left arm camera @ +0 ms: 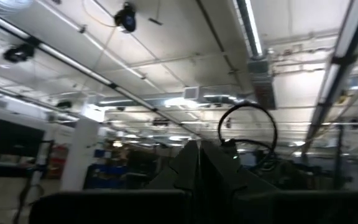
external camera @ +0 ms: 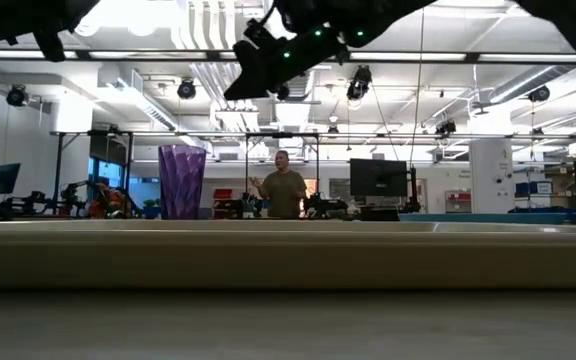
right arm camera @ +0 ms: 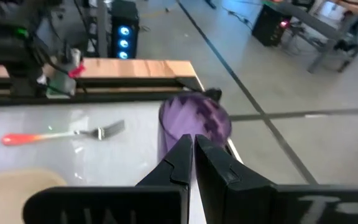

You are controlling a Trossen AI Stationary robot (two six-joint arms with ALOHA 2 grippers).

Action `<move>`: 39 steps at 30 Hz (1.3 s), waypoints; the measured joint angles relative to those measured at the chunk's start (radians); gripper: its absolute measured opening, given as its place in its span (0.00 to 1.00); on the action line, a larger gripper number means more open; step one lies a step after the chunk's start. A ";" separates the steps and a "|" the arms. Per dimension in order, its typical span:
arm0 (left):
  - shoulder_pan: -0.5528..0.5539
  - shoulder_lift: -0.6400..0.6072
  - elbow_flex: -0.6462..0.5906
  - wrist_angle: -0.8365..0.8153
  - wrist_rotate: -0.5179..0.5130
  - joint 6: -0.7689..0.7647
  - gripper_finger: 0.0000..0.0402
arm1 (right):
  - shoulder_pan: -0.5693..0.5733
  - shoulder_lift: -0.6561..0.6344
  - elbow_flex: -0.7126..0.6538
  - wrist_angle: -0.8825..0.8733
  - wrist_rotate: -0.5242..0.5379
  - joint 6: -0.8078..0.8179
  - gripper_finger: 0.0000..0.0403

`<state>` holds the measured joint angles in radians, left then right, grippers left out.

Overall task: Pick and place plate/cup/fork/spoon on tray
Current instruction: Put the violet cup on the top right of the white tray

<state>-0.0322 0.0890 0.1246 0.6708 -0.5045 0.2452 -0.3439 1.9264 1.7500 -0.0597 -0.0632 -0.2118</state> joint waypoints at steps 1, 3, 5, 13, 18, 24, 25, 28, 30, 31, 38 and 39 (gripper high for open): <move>0.000 0.000 0.000 0.000 -0.011 0.009 0.00 | -0.007 0.021 0.031 -0.011 -0.021 -0.002 0.02; 0.000 0.000 0.000 0.002 -0.024 0.036 0.00 | -0.019 0.065 0.092 -0.048 -0.060 -0.018 0.02; 0.000 0.000 0.004 0.001 -0.026 0.059 0.00 | -0.028 0.109 0.164 -0.085 -0.076 -0.043 0.02; 0.000 0.000 0.003 0.002 -0.030 0.118 0.00 | -0.043 0.277 0.450 -0.264 -0.185 -0.147 0.02; 0.000 0.001 0.000 0.002 -0.031 0.129 0.00 | -0.043 0.358 0.588 -0.357 -0.253 -0.206 0.02; 0.000 0.001 0.000 -0.006 -0.031 0.128 0.00 | -0.045 0.391 0.597 -0.332 -0.255 -0.186 0.02; 0.000 0.001 0.000 -0.008 -0.031 0.128 0.00 | -0.045 0.393 0.597 -0.327 -0.258 -0.191 0.02; 0.000 0.001 0.000 -0.008 -0.031 0.127 0.00 | -0.045 0.391 0.597 -0.323 -0.295 -0.191 0.05; 0.000 0.001 0.000 -0.010 -0.031 0.127 0.00 | -0.046 0.391 0.597 -0.322 -0.309 -0.198 0.09; 0.000 0.001 0.000 -0.010 -0.031 0.127 0.00 | -0.045 0.392 0.597 -0.322 -0.311 -0.204 0.11; 0.000 0.001 -0.001 -0.025 -0.031 0.126 0.00 | -0.040 0.428 0.597 -0.317 -0.310 -0.259 0.31; 0.000 0.001 -0.001 -0.025 -0.031 0.126 0.00 | -0.040 0.433 0.597 -0.315 -0.308 -0.267 0.33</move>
<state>-0.0326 0.0902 0.1238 0.6460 -0.5358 0.3711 -0.3843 2.3593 2.3474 -0.3751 -0.3710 -0.4792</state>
